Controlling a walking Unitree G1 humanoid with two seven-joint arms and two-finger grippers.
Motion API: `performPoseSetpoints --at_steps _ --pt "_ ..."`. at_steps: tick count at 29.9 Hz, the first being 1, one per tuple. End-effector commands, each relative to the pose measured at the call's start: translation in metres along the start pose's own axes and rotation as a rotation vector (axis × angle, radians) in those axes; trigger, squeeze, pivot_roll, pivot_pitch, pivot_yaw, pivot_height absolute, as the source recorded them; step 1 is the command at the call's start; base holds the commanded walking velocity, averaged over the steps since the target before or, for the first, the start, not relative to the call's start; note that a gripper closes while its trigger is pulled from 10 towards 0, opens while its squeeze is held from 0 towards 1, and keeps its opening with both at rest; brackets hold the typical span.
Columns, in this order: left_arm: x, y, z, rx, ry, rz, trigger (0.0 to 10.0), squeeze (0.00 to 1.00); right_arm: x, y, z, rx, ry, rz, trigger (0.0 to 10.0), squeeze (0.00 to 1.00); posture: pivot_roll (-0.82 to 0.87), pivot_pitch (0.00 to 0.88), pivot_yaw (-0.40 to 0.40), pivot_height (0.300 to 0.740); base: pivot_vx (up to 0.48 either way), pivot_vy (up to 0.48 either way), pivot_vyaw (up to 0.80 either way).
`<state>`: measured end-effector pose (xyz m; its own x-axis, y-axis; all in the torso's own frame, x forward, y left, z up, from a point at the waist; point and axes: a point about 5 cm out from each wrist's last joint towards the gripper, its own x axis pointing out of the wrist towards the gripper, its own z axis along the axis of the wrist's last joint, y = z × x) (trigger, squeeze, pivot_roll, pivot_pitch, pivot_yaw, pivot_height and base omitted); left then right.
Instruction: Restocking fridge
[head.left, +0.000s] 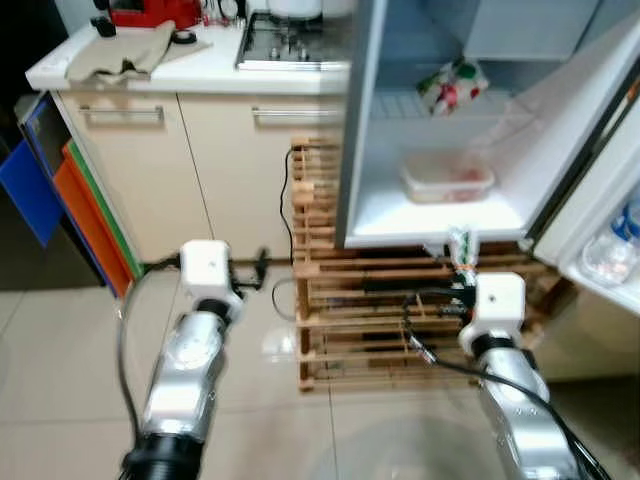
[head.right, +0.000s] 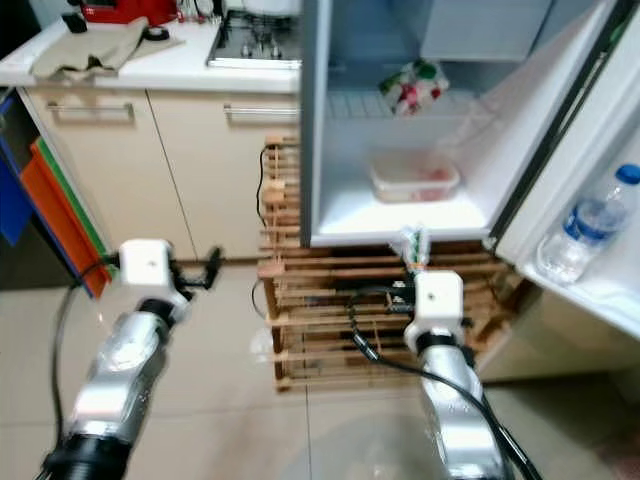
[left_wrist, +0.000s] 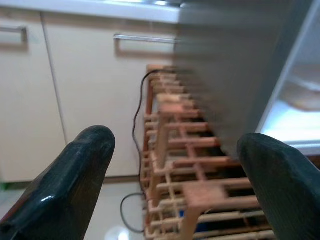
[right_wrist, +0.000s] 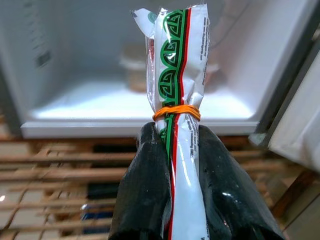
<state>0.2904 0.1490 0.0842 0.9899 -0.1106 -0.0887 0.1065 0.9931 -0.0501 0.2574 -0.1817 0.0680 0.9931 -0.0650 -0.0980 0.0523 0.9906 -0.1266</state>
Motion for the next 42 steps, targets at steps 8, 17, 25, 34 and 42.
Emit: performPoseSetpoints --at_steps 8,17,25,34,42 --pt "-0.002 -0.021 0.02 0.162 -0.137 -0.187 10.0 0.0 0.008 0.01 0.009 -0.02 -0.029 0.022 10.0 0.0 -0.04 0.0 0.002 0.74 0.24 0.0 0.0" --pt "-0.004 -0.038 0.029 0.245 -0.203 -0.348 10.0 0.0 0.015 0.009 0.012 -0.03 -0.036 0.015 10.0 0.0 -0.04 0.0 0.004 0.74 0.469 0.0 0.0" --pt "-0.005 -0.043 0.031 0.287 -0.214 -0.408 10.0 0.0 0.015 0.011 0.009 -0.034 -0.025 0.025 10.0 0.0 -0.04 0.0 0.001 0.74 0.174 -0.161 0.0" --pt "-0.008 -0.031 0.029 0.204 -0.216 -0.381 10.0 0.0 0.02 0.011 0.013 -0.022 -0.045 0.019 10.0 0.0 -0.04 0.0 0.003 0.74 0.0 0.0 0.0" --pt "-0.024 -0.016 -0.029 0.407 -0.092 -0.444 10.0 0.0 0.059 0.01 0.033 -0.029 -0.093 0.014 10.0 0.0 -0.01 0.0 0.002 0.74 0.0 0.0 0.0"
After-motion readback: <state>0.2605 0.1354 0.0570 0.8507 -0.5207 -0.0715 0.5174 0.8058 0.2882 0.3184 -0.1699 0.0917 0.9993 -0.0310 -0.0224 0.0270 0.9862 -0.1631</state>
